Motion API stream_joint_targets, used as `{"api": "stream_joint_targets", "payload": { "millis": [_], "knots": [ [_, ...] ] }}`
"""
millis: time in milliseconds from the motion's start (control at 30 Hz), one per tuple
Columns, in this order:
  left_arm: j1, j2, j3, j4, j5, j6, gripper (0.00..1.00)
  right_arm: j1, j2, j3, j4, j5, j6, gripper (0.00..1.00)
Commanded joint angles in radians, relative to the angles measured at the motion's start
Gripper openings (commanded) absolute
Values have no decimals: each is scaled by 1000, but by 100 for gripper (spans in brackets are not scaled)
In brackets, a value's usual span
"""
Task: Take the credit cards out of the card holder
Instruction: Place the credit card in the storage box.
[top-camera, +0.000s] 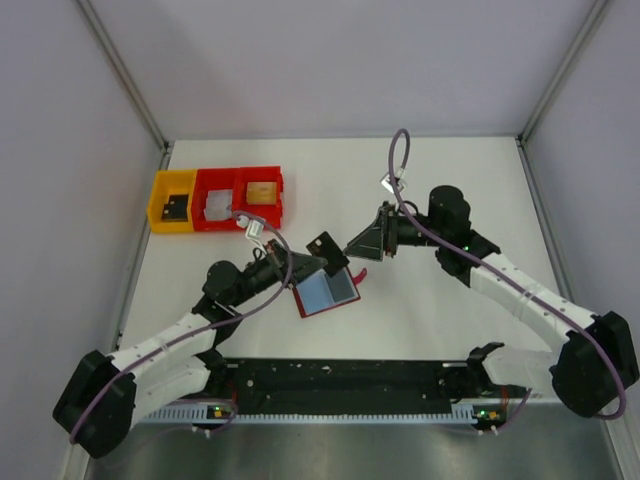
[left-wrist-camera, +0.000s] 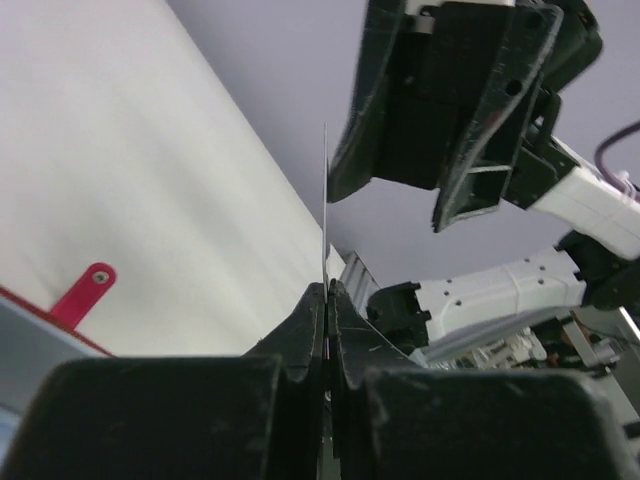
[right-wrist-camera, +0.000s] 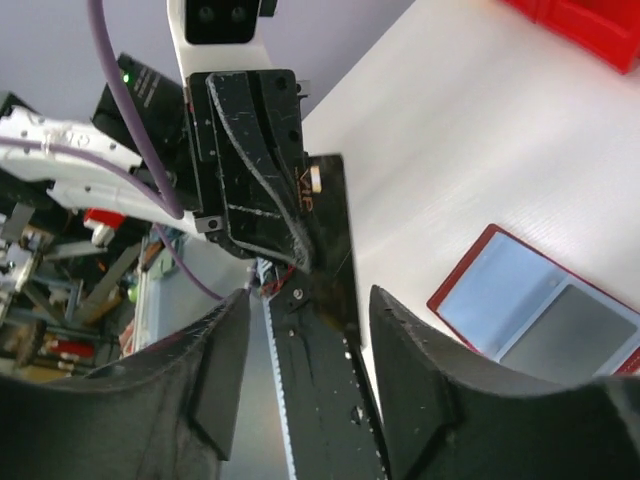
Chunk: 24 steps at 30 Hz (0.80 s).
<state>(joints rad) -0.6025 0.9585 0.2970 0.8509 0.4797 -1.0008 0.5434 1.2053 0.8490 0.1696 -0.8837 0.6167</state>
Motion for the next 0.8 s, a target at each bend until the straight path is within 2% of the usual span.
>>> {"api": "stream_joint_targets", "payload": {
  "millis": [0, 100, 200, 300, 533, 767],
  "knots": [
    [47, -98, -33, -88, -217, 4, 0, -25, -99, -14, -45, 133, -26, 60],
    [142, -151, -29, -243, -271, -16, 0, -34, -142, -22, -123, 213, -77, 75],
    [310, -171, -47, -276, -254, -53, 0, -39, -164, -28, -192, 270, -123, 89],
    [476, -159, -44, -324, -239, -74, 0, -39, -174, -47, -211, 302, -149, 95],
    [825, 23, 60, -355, -207, -62, 0, -39, -187, -68, -252, 358, -198, 95],
    [1023, 279, 276, -403, -205, -29, 0, -31, -201, -100, -254, 419, -233, 95]
  ]
}}
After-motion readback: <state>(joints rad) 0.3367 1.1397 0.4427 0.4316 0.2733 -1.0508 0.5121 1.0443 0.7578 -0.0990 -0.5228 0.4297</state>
